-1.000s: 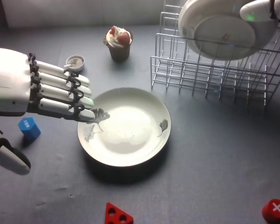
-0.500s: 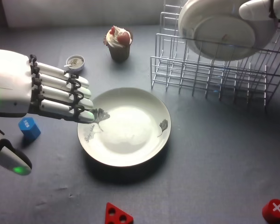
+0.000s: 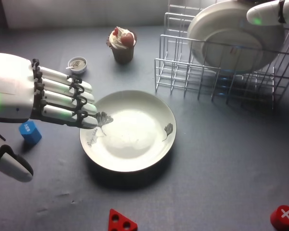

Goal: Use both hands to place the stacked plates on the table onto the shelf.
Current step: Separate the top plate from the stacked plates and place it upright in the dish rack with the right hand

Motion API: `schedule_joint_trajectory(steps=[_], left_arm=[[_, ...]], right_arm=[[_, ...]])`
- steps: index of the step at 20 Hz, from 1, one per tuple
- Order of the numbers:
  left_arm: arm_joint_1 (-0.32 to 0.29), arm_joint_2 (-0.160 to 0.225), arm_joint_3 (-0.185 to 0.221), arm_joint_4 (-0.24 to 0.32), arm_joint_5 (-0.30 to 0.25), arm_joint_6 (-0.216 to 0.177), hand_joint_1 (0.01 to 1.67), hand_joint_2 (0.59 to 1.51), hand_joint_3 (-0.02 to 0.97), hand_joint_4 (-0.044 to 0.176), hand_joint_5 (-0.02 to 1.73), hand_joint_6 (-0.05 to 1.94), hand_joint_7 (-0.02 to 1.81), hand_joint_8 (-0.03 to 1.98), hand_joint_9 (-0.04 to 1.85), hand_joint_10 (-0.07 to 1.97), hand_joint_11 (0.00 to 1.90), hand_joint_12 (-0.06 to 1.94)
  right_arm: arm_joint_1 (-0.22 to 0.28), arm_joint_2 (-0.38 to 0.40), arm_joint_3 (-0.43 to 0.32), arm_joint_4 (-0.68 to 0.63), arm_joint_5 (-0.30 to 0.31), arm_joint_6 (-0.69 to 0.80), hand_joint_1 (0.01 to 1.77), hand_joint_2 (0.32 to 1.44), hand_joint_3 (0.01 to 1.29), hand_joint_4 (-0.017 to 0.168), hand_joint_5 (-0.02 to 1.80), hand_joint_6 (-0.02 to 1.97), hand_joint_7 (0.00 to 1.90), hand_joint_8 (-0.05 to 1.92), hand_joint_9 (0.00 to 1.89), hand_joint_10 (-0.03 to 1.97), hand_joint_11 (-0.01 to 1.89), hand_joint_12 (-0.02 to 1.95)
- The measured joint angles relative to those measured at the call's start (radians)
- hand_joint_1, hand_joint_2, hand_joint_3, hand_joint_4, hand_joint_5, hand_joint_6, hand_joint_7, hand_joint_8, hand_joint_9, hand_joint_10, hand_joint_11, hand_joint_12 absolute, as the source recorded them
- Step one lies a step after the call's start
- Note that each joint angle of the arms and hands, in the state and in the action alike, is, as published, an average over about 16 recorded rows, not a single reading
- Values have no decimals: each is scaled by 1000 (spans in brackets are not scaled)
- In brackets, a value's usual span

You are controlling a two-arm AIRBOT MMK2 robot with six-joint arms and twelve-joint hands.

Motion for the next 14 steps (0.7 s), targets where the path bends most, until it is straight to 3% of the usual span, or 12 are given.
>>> schedule_joint_trajectory(steps=[7, 14], left_arm=[[3, -1, -9, 18, 17, 0, 22, 1064, -3, 1, 165, 21, 184, 12, 161, 9, 170, 10], [12, -6, -31, 52, 56, 4, 22, 1064, -4, 1, 162, 20, 184, 13, 155, 9, 172, 10]], right_arm=[[-13, 1, -4, 3, 20, -12, 1195, 1056, 14, -4, 789, 28, 849, 17, 979, 12, 1114, 14], [-10, 4, -12, -8, 33, -84, 1131, 1048, 14, -3, 708, 11, 762, 17, 859, 12, 990, 16]])
